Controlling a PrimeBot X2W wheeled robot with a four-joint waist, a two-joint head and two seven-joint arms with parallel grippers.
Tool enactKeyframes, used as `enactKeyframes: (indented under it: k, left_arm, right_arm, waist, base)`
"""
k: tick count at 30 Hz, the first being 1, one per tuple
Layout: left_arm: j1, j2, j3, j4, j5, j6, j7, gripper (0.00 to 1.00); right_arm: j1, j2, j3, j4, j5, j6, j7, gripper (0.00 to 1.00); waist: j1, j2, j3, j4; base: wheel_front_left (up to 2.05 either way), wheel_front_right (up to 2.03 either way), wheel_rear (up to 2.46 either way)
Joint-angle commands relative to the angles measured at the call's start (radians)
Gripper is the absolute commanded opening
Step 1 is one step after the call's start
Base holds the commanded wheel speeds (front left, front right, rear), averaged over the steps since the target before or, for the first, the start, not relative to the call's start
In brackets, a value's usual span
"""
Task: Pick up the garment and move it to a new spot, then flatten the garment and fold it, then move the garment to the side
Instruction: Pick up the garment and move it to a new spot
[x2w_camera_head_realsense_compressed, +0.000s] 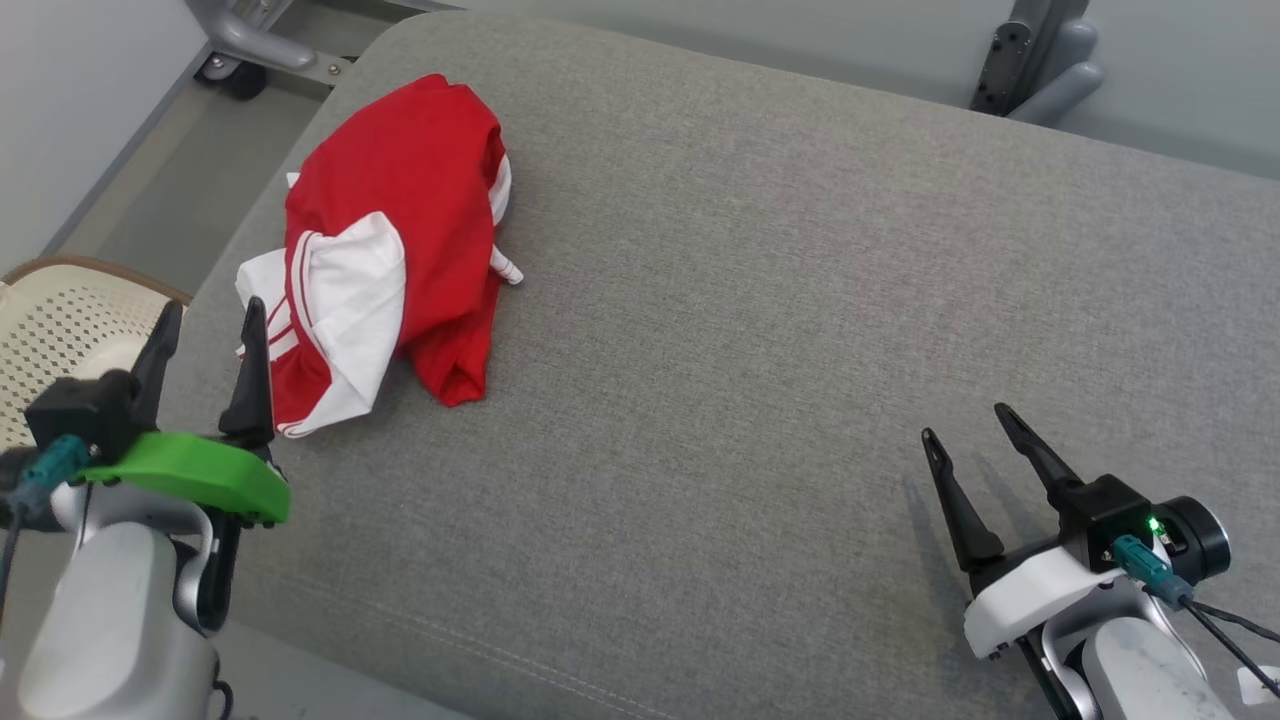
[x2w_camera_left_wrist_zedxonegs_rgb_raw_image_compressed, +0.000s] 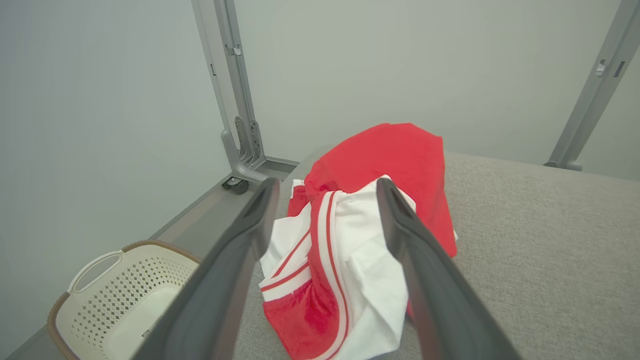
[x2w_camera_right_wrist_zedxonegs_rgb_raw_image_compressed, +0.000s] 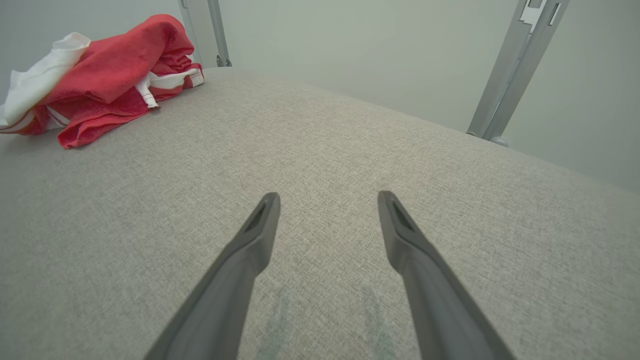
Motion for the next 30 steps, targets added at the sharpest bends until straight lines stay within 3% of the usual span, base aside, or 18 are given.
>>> enactKeyframes:
  k: [1,11,19,24,30]
  left_arm:
    - [-0.046,0.036,-0.039,0.024,-0.032,0.001,0.001,1.0]
    - [-0.285,0.243,-0.366,0.149,-0.293,0.001,0.11,1.0]
    - [-0.354,0.37,-0.541,0.177,-0.508,0.001,0.246,1.0]
    - [-0.377,0.41,-0.609,0.216,-0.598,0.001,0.332,1.0]
    - [-0.398,0.399,-0.645,0.308,-0.649,0.001,0.395,1.0]
  right_arm:
    - [-0.015,-0.007,-0.003,-0.009,-0.012,-0.001,-0.003,1.0]
    - [-0.042,-0.02,0.008,-0.03,-0.012,-0.001,-0.003,1.0]
    - [-0.046,-0.033,-0.006,-0.025,-0.001,-0.001,-0.003,1.0]
    - [-0.038,-0.031,-0.011,-0.023,0.006,-0.001,-0.003,1.0]
    - [-0.056,-0.027,-0.003,-0.017,0.015,-0.001,-0.003,1.0]
  waist:
    - [0.0,0.0,0.029,-0.034]
    - [0.0,0.0,0.089,-0.141]
    - [0.0,0.0,0.126,-0.224]
    - [0.0,0.0,0.138,-0.25]
    - [0.0,0.0,0.153,-0.27]
  base:
    - [0.0,0.0,0.0]
    - [0.0,0.0,0.0]
    - [0.0,0.0,0.0]
    - [0.0,0.0,0.0]
    - [0.0,0.0,0.0]
